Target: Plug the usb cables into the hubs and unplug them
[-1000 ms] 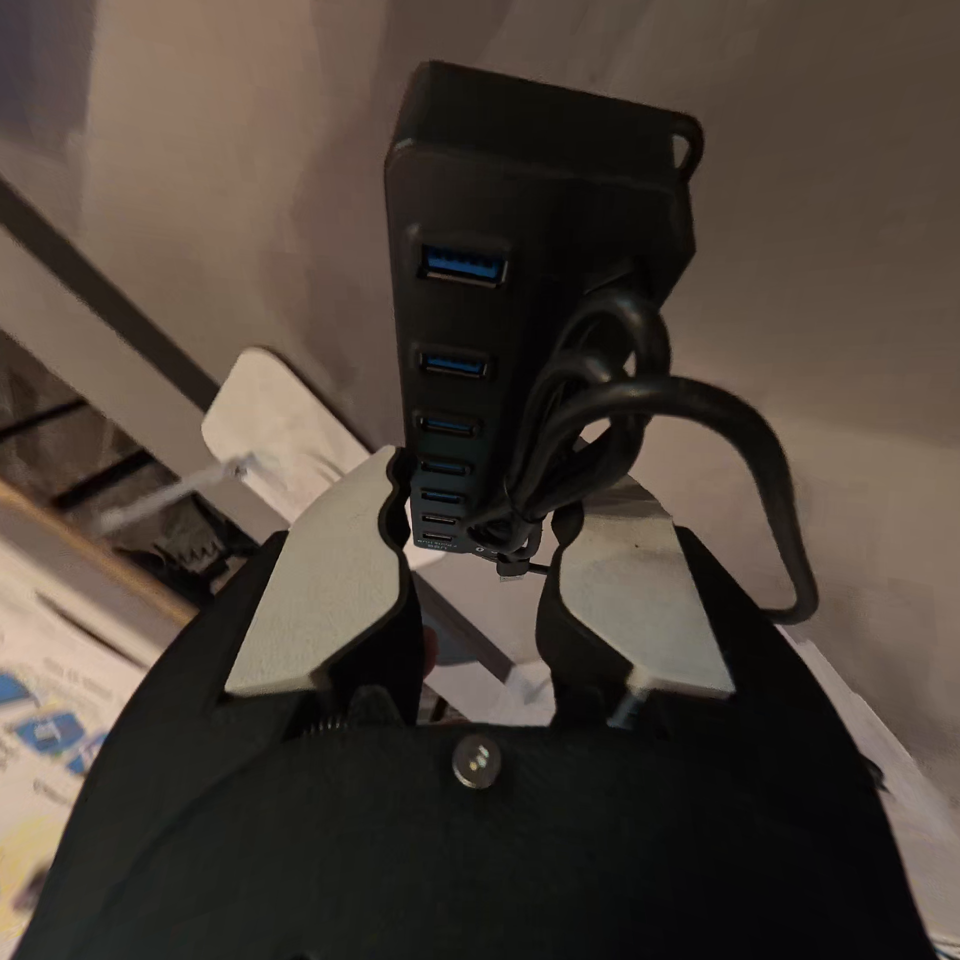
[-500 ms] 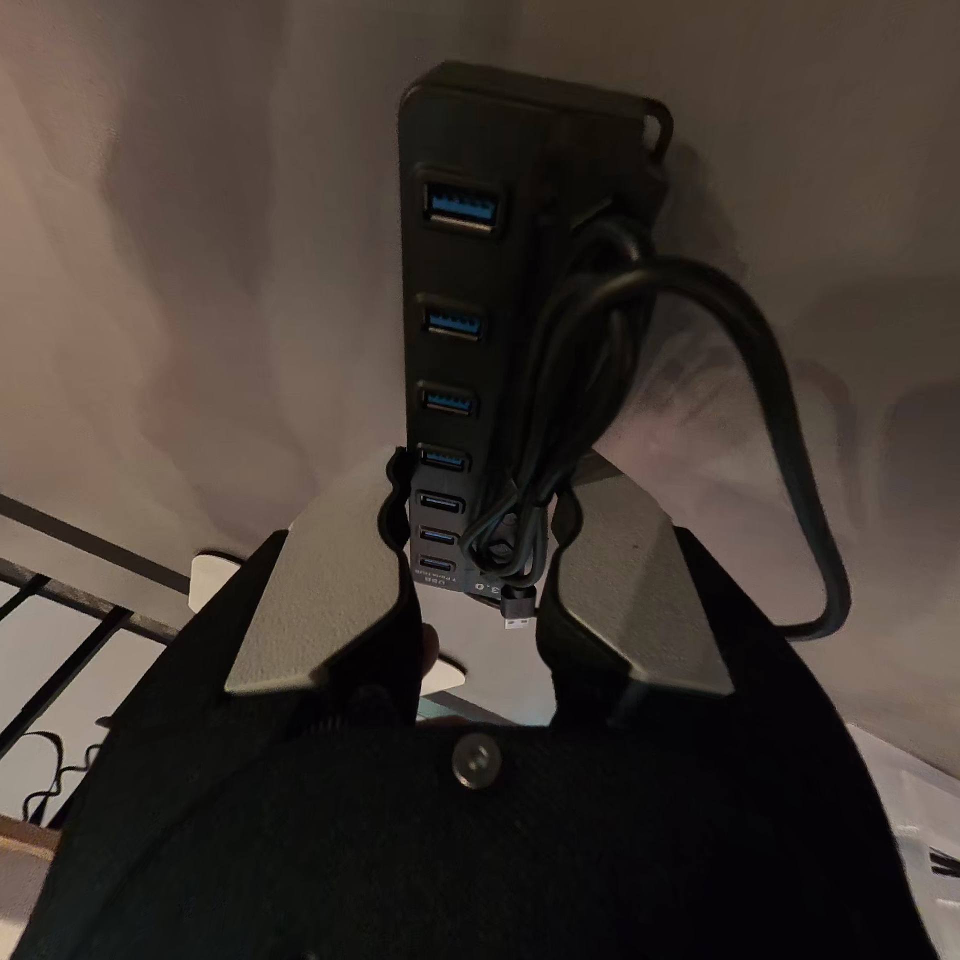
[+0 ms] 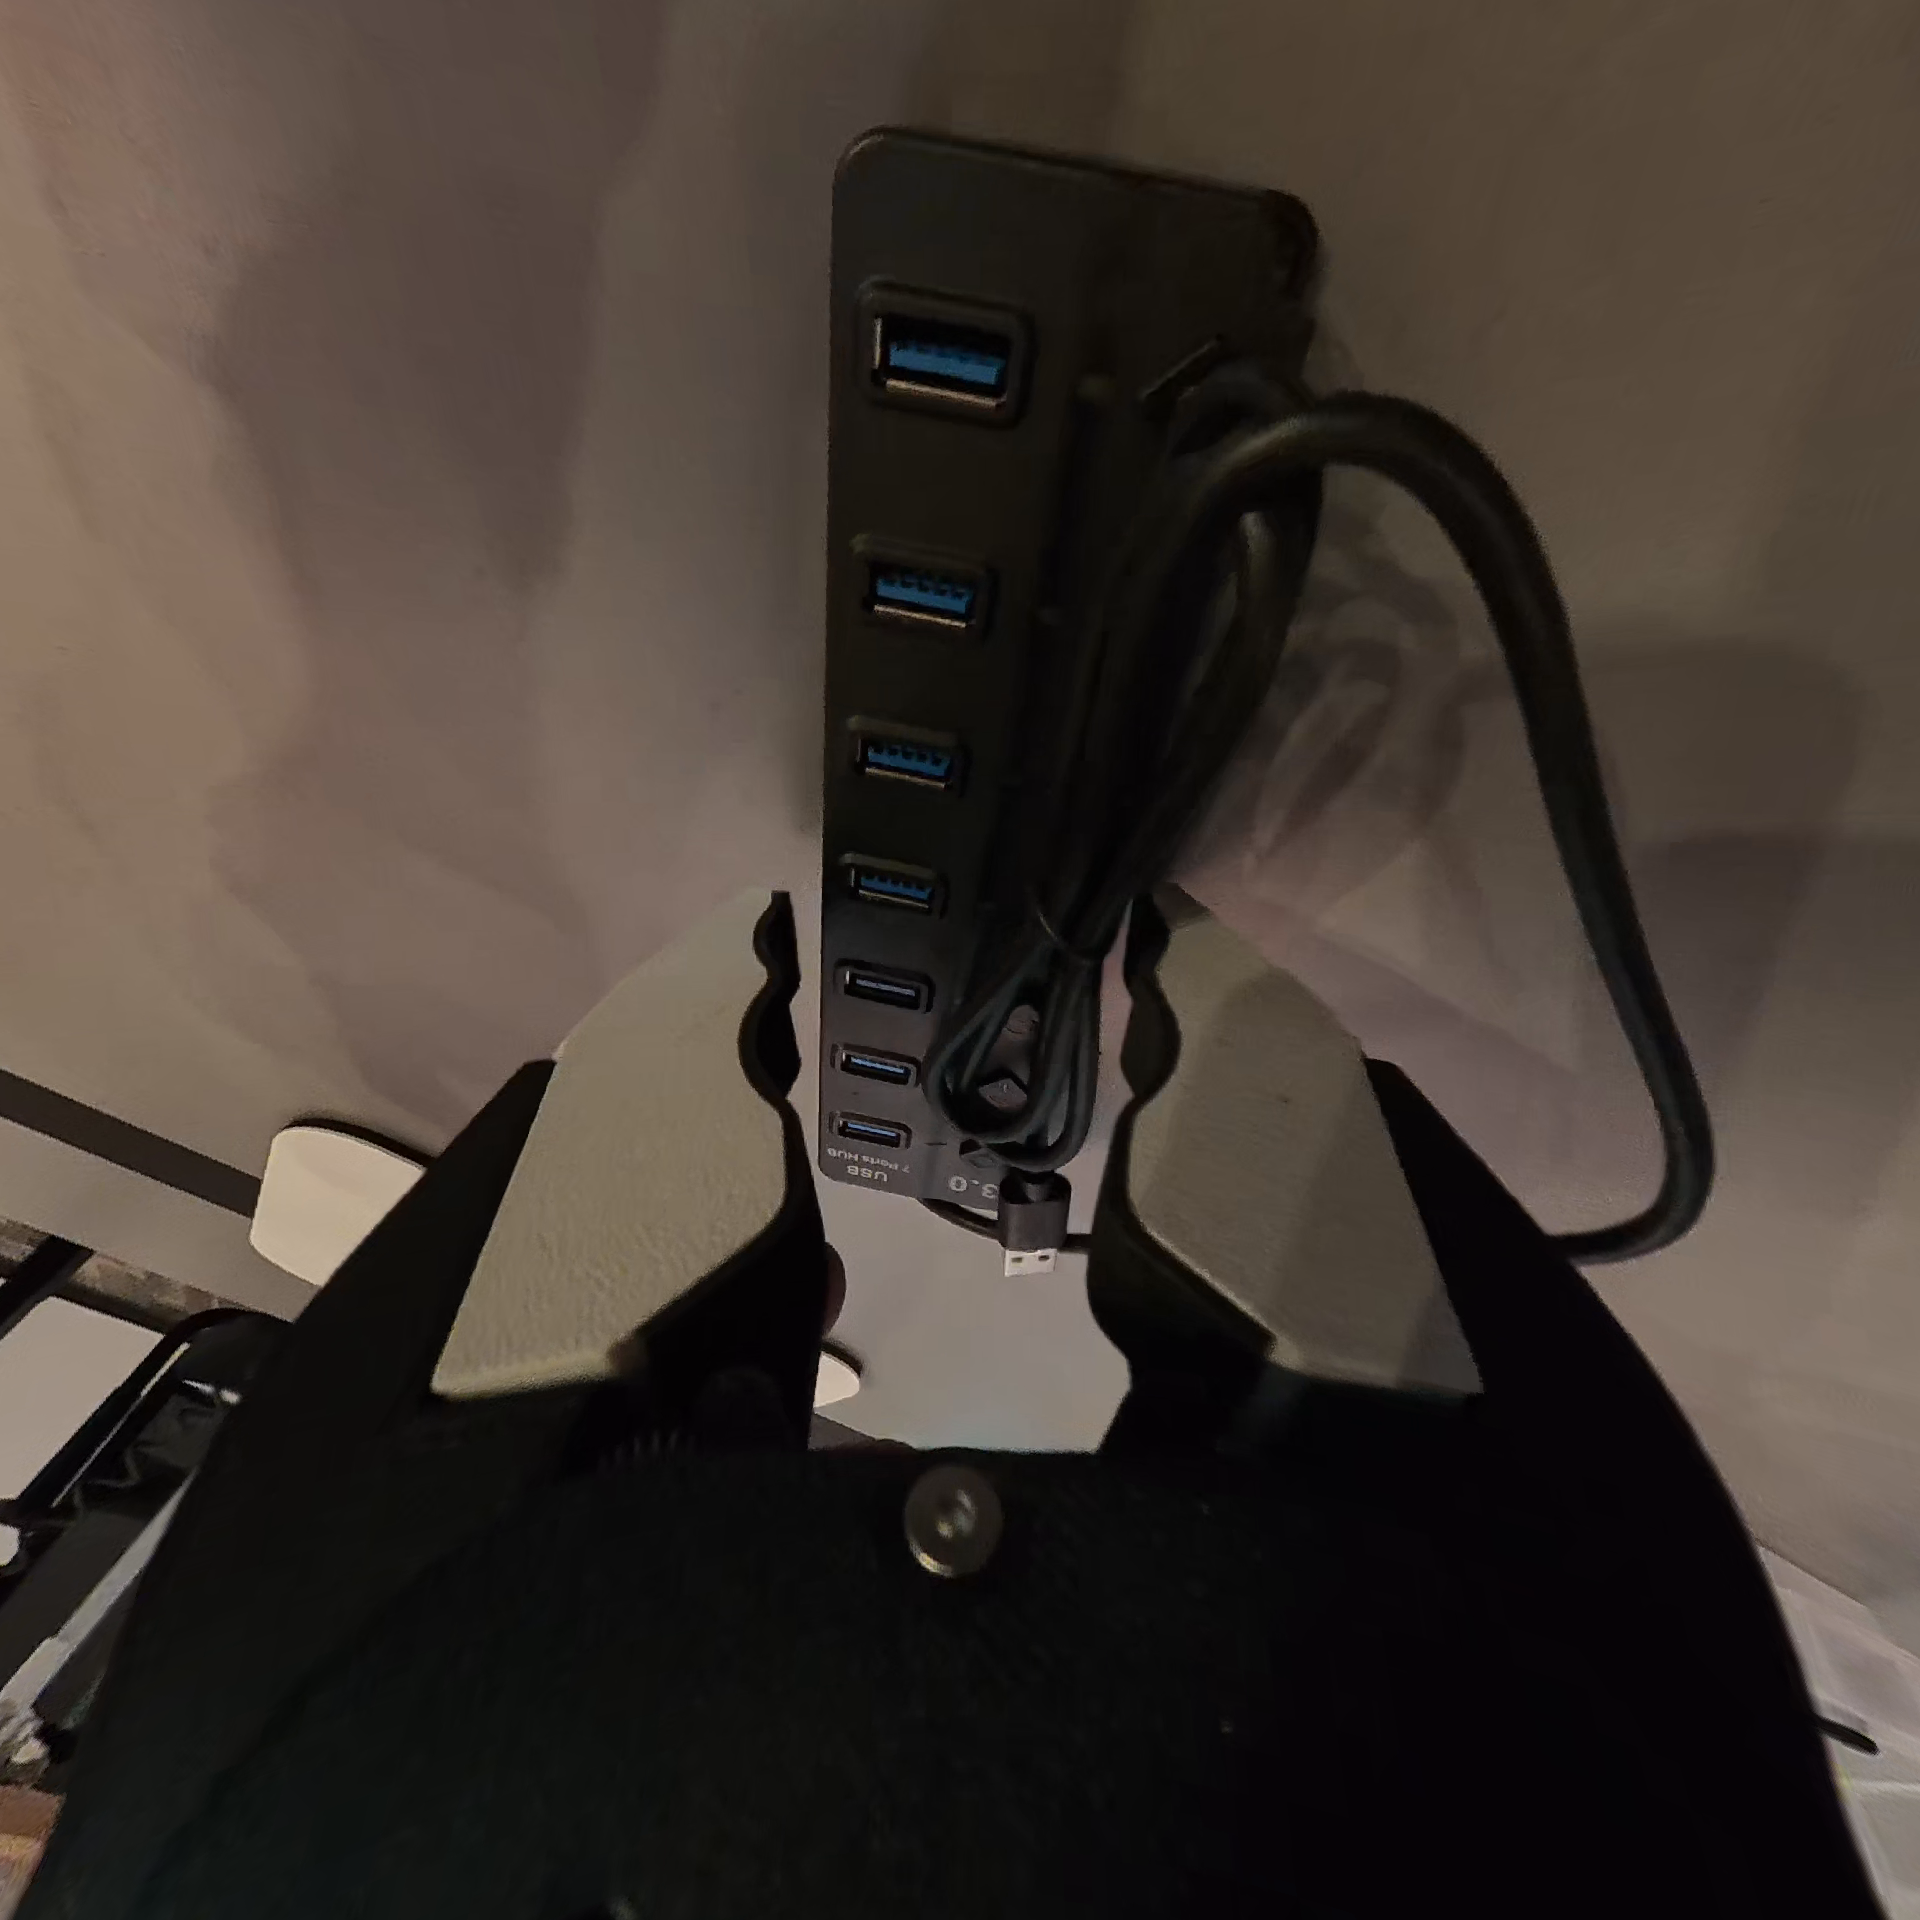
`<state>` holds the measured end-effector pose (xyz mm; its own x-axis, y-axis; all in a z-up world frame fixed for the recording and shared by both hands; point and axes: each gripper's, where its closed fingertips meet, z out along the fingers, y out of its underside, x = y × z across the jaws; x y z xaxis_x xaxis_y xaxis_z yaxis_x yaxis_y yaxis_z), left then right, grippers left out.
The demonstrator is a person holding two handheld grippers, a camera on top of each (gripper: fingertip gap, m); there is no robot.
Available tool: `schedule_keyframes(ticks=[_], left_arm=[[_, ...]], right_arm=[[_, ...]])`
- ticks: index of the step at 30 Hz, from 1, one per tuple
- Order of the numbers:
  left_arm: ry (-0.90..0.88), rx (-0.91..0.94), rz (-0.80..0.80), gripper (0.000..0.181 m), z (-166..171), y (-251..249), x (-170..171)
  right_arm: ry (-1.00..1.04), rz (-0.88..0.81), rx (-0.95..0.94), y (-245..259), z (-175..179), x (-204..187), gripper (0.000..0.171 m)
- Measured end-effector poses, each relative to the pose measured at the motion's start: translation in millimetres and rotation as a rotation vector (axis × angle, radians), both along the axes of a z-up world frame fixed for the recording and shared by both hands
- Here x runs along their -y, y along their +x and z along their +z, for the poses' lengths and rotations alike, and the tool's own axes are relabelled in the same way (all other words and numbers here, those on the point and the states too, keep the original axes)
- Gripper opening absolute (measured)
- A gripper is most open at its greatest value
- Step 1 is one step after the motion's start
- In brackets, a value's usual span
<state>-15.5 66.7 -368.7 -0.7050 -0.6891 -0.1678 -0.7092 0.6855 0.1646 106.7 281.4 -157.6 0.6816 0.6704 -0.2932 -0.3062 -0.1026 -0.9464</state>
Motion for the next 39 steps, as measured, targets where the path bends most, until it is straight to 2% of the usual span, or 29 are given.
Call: schedule_keyframes(ticks=[4,9,13,16,20,23,25,30,35,39], left_arm=[[0.022,0.082,0.076,0.064,19.6,-3.3,-4.4],[0.162,0.31,0.254,0.061,90.9,-31.5,-31.2],[0.274,0.49,0.502,0.056,151.8,-98.9,-52.3],[0.366,0.523,0.751,0.054,172.6,-177.5,-65.6],[0.514,0.449,1.018,0.048,164.9,-286.9,-75.5],[0.467,0.395,1.227,0.05,131.5,-347.4,-69.1],[0.373,0.404,1.374,0.051,105.3,-370.3,-62.3],[0.197,0.496,1.608,0.051,64.4,-385.1,-57.6],[0.14,0.456,1.715,0.049,37.9,-393.2,-61.5],[0.142,0.41,1.768,0.034,19.6,-401.8,-67.8]], right_arm=[[0.004,-0.005,-0.008,3.5,2.6,0.3,0.026],[0.009,-0.011,-0.016,7.1,5.4,0.4,0.027],[0.007,-0.011,-0.02,7.1,5.5,0.2,0.026],[0.007,-0.003,-0.015,2.7,5.2,1.1,0.026],[0.006,0.011,0.0,-6.5,3.5,2.8,0.026],[0.003,0.025,0.006,-13.0,2.2,4.0,0.027],[0.002,0.03,0.012,-16.2,1.0,4.5,0.027],[-0.002,0.034,0.02,-19.5,-1.8,4.1,0.027],[-0.01,0.036,0.022,-20.7,-5.2,2.7,0.027],[-0.01,0.038,0.024,-21.7,-5.1,3.1,0.026]])
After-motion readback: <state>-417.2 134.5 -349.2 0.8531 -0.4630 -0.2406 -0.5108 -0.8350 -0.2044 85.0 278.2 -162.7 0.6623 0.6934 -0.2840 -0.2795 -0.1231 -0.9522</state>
